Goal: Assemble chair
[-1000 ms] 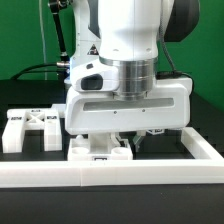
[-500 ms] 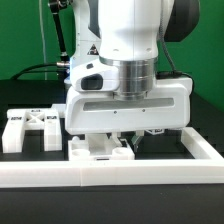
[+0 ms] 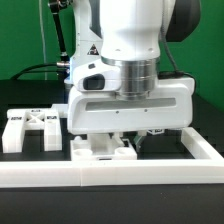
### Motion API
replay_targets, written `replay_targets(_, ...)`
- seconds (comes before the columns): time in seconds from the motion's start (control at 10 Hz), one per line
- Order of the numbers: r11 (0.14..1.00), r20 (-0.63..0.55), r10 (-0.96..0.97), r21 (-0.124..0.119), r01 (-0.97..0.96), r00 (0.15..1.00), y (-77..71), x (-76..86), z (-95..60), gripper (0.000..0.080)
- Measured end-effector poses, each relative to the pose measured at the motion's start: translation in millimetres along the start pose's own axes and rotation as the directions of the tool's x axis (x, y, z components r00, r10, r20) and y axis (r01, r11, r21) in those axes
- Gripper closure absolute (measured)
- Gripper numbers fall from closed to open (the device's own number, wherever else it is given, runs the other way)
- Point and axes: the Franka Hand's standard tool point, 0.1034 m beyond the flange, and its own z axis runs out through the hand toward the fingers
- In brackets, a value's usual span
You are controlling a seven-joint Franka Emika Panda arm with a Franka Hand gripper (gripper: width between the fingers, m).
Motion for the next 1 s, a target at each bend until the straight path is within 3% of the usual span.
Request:
replay_targets(0.5,0.998,-0.005,-0.059,-0.002,0.058,0.998,-48.1,3.4,2.6,0.0765)
replay_targets(1.0,1.000,0.018,-0.015,-0.003,0.015,1.000,-67.2,16.9,0.7,0.0765)
